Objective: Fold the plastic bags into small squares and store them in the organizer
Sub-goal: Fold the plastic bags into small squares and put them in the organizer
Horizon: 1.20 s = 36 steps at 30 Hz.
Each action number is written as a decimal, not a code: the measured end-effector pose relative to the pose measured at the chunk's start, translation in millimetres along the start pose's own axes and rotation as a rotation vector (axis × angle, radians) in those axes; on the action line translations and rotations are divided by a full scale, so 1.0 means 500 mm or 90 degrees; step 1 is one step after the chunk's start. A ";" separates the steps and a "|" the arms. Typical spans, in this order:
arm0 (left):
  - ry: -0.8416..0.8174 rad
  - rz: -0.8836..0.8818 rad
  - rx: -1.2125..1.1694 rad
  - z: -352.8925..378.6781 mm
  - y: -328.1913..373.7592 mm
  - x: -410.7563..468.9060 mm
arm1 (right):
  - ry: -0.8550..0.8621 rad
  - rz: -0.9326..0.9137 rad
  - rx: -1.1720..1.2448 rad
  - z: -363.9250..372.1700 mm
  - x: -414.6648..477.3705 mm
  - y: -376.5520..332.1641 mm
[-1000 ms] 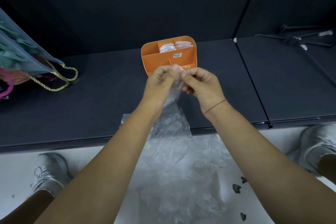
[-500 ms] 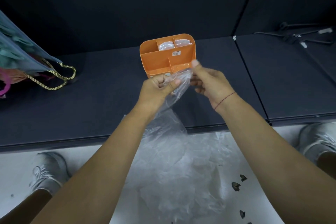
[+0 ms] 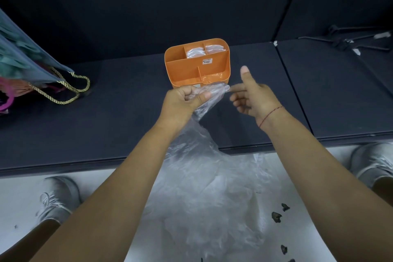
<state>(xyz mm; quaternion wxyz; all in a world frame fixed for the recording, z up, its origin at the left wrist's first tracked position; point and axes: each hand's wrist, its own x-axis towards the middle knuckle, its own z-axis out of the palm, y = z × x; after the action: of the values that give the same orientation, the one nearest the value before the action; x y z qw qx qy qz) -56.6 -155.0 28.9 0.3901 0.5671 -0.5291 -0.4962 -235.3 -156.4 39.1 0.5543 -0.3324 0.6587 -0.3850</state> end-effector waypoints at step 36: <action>0.029 -0.458 -0.141 -0.065 -0.193 -0.072 | 0.153 0.131 0.375 -0.124 0.194 0.136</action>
<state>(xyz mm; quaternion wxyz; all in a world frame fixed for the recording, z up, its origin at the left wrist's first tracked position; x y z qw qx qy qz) -2.2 -108.8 -52.5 0.2613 0.6820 -0.2301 -0.6431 -313.1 -199.0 -61.2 0.5810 -0.0414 0.6098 -0.5374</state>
